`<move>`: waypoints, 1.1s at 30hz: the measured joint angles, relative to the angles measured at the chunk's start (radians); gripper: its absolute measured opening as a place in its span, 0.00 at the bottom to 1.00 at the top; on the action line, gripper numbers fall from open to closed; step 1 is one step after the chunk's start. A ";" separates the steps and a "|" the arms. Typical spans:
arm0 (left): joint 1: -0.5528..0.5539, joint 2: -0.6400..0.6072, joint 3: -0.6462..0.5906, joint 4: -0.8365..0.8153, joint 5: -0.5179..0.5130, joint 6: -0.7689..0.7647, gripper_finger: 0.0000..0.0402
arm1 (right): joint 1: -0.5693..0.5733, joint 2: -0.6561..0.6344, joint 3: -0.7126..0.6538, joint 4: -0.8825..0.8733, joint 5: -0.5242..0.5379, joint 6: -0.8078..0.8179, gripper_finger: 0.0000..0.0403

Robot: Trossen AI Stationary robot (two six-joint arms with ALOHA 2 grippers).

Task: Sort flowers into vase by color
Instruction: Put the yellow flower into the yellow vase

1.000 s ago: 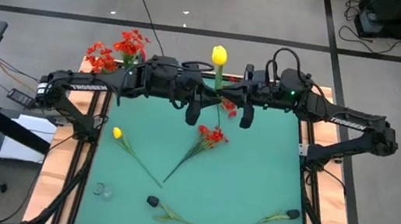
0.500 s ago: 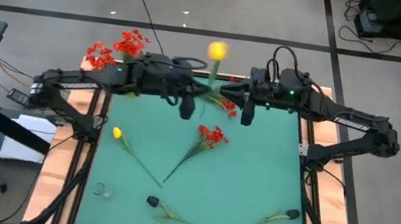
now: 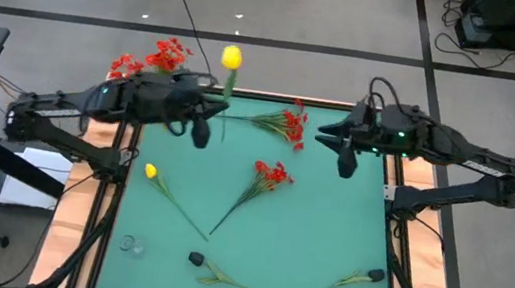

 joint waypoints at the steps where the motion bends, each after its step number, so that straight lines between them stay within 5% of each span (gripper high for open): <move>1: -0.007 -0.038 -0.048 0.033 0.000 -0.005 0.00 | 0.018 -0.017 -0.006 0.001 0.007 0.000 0.29; 15: -0.122 -0.420 -0.429 0.194 -0.045 0.049 0.01 | 0.177 -0.210 -0.207 0.053 0.002 -0.002 0.19; 33: -0.126 -0.478 -0.471 0.125 0.114 0.118 0.02 | 0.178 -0.163 -0.213 0.053 -0.019 -0.029 0.19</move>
